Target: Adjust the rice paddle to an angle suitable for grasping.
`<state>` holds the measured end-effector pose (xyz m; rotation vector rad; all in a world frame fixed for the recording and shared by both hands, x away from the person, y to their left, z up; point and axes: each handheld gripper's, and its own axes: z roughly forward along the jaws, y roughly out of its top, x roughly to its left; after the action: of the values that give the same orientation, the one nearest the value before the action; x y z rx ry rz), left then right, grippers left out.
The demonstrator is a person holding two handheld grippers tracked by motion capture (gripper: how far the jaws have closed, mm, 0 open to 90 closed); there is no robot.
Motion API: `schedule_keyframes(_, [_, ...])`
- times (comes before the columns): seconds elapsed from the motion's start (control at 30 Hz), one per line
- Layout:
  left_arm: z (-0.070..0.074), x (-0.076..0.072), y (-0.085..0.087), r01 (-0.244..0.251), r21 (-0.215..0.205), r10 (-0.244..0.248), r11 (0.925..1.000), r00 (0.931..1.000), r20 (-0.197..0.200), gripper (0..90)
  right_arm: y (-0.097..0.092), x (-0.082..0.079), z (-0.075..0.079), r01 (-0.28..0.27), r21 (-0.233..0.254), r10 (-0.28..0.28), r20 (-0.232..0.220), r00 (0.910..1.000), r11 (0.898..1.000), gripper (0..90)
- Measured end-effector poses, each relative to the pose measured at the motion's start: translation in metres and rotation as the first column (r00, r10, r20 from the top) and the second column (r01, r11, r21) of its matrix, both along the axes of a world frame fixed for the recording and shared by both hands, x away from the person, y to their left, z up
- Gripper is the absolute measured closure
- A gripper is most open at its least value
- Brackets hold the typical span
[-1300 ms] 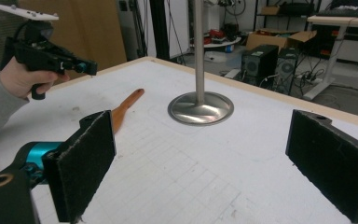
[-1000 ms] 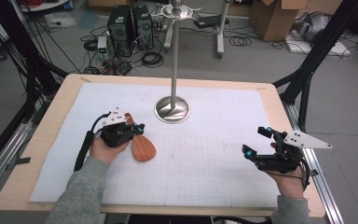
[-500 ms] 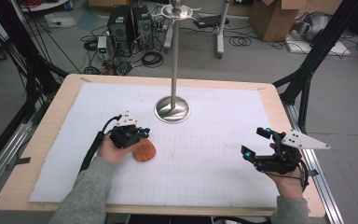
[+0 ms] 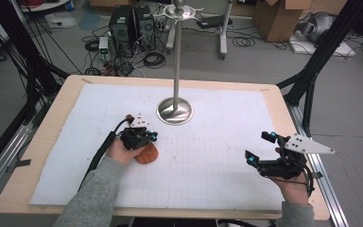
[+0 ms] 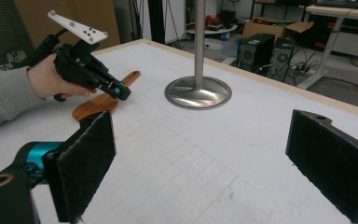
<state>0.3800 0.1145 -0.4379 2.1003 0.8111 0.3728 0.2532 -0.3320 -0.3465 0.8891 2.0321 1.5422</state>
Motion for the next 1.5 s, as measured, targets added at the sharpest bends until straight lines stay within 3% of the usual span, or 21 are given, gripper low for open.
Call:
schedule_keyframes(0.4, [-0.003,0.002,-0.005,-0.004,0.048,0.005,0.9988,0.9996,-0.028,89.8,-0.007,-0.005,0.0,0.017,0.005,-0.017,0.004,0.9998,1.0,6.9])
schedule_keyframes(0.77, [-0.002,-0.003,-0.005,0.005,0.066,-0.002,0.9978,0.999,-0.044,89.8,-0.004,-0.003,-0.001,0.011,-0.001,-0.011,-0.002,0.9999,1.0,6.9])
schedule_keyframes(1.27, [-0.001,-0.029,0.014,0.036,0.08,-0.032,0.9961,0.9983,-0.049,89.8,0.01,0.01,0.002,-0.034,-0.003,0.034,0.024,0.9991,0.999,7.0])
schedule_keyframes(1.5, [-0.001,-0.041,0.023,0.032,0.097,-0.029,0.9948,0.9989,-0.038,89.8,0.015,0.019,0.002,-0.04,0.009,0.04,0.016,0.9991,0.999,7.0])
